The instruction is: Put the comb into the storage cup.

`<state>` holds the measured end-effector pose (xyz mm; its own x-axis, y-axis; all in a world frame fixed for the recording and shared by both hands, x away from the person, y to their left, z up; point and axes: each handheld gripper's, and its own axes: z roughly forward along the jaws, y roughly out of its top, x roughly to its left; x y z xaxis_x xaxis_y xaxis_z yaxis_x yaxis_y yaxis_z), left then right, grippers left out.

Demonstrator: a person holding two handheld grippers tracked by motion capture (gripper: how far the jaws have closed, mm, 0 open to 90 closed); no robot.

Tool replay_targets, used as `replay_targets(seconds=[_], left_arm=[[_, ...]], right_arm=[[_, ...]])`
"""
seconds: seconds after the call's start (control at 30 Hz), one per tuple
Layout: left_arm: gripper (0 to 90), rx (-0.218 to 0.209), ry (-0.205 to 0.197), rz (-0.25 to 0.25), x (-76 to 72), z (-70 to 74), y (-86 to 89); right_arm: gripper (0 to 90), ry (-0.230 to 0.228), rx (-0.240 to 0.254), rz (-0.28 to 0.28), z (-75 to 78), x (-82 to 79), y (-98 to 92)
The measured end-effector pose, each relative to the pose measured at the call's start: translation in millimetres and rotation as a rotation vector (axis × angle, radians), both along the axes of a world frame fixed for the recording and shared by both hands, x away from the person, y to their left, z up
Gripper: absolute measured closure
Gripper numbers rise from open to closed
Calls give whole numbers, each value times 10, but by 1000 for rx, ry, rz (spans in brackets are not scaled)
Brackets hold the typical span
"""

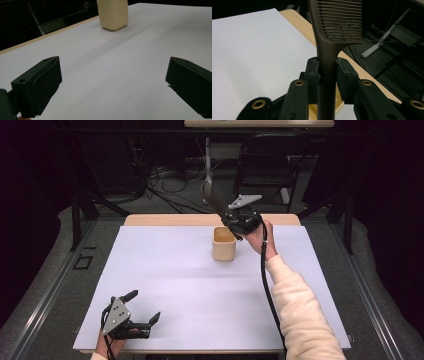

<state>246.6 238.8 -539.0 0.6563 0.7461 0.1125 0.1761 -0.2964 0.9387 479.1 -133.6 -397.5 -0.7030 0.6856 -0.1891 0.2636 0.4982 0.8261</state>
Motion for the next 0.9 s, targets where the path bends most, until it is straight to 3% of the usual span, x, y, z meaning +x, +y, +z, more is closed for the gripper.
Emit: replay_targets(seconds=[0.47, 0.9], left_arm=[[3, 1, 0, -2, 2, -1, -2], [3, 1, 1, -3, 3, -1, -2]], right_arm=[[724, -23, 25, 5, 40, 0, 68], [724, -20, 14, 16, 21, 39, 148]])
